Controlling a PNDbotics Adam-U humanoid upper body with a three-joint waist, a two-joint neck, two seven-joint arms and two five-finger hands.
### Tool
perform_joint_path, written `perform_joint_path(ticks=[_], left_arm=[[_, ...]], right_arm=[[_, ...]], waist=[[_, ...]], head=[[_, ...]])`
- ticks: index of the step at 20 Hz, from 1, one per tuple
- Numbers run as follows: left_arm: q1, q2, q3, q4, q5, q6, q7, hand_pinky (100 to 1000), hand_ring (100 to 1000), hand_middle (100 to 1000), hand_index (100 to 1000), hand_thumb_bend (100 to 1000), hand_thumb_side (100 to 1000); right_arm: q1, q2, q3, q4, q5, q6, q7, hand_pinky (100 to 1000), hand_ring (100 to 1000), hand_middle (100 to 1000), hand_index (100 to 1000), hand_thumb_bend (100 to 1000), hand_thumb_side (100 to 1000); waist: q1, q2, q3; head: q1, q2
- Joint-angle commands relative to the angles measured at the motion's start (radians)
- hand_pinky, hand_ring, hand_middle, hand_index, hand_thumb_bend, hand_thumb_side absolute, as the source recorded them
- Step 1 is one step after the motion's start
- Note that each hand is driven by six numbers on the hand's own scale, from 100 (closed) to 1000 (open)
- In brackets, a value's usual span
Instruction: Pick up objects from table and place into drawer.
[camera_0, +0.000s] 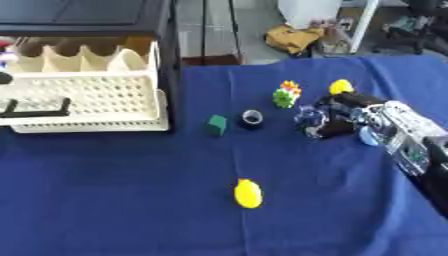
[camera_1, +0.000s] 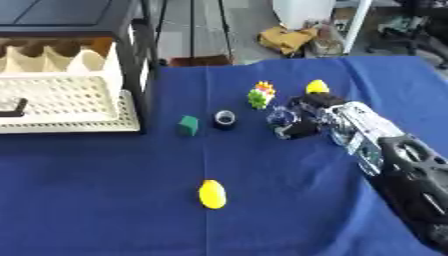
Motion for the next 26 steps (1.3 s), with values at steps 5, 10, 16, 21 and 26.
perform_joint_path(ticks=[5,10,16,21,26], left_arm=[[-0.015,0.004,-0.004,-0.013,-0.012,-0.003,-0.008,605,779,750,886,100,1000],[-0.014,0.002,-0.003,-0.013,-0.016,-0.001,-0.010,601,777,746,881,100,1000],[-0.009,0.000,-0.004,-0.013,-0.019,0.007,-0.012,589,774,740,872,100,1000],[-0.006,-0.001,-0.004,-0.013,-0.018,0.010,-0.013,588,773,740,871,100,1000],[-0.006,-0.001,-0.005,-0.013,-0.017,0.013,-0.017,587,773,746,869,100,1000]], right_arm=[[-0.012,-0.025,-0.025,0.018,0.025,-0.001,-0.021,732,855,472,919,375,762],[-0.014,-0.022,-0.027,0.021,0.031,-0.001,-0.037,696,831,403,856,318,732],[-0.020,-0.024,-0.022,0.012,0.009,-0.008,-0.061,635,774,337,770,198,718],[-0.026,-0.026,-0.012,-0.003,-0.011,-0.016,-0.068,595,739,302,741,120,694],[-0.025,-0.027,-0.004,-0.022,-0.031,-0.016,-0.085,567,708,256,681,100,658]], waist=[[-0.001,-0.005,0.014],[-0.002,0.000,0.012],[-0.002,-0.003,0.004],[-0.002,-0.009,-0.003],[-0.003,-0.013,-0.004]], head=[[-0.018,-0.032],[-0.018,-0.024],[-0.013,-0.012],[-0.014,-0.007],[-0.016,-0.007]])
